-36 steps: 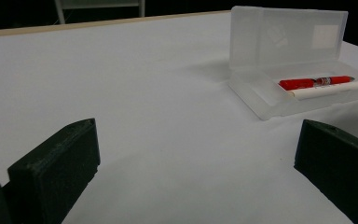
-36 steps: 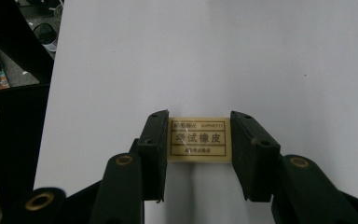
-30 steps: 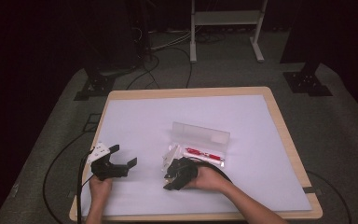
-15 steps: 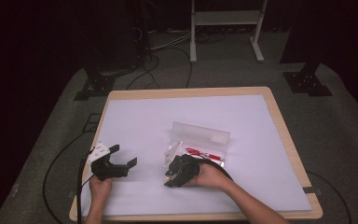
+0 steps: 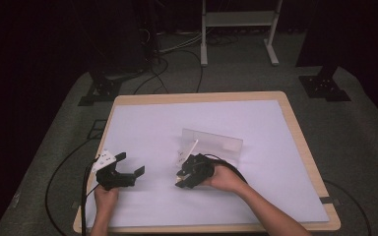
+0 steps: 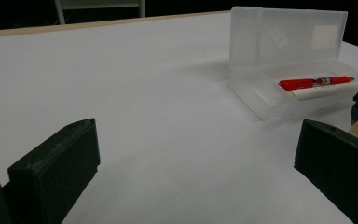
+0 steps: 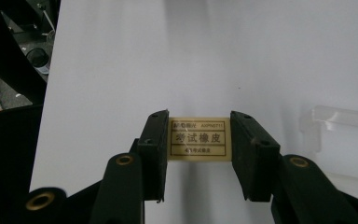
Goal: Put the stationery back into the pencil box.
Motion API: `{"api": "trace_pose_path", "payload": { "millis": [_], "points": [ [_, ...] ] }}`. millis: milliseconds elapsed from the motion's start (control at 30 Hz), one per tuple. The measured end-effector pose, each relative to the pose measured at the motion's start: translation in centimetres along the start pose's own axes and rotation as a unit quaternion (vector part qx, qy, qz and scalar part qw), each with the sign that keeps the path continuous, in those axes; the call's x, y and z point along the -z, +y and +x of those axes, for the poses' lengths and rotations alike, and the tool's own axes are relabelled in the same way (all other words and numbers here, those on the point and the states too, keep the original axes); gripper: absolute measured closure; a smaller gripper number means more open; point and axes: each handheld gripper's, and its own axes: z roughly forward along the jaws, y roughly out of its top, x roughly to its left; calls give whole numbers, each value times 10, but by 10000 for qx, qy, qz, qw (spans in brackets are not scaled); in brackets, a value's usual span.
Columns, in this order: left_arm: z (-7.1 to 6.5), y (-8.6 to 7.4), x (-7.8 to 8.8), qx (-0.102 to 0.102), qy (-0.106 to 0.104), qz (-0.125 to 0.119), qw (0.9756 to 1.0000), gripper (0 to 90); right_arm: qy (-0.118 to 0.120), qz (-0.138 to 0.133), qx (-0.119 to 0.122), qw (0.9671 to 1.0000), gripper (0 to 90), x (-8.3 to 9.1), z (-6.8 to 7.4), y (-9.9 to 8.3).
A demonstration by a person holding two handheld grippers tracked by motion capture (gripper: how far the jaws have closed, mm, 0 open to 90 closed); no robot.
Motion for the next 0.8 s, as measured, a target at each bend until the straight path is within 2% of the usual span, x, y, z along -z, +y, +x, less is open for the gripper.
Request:
{"api": "trace_pose_path", "payload": {
  "millis": [267,467,800],
  "points": [
    [0,0,0,11,-1,-30,10000,0,-106,-190,-125,9997,582,11,-9,3],
    [0,0,0,12,-5,-30,10000,0,-129,-204,-158,9996,583,15,-16,4],
    [0,0,0,13,-9,-38,10000,0,-310,-256,-204,9990,583,20,-25,5]
  ]
}}
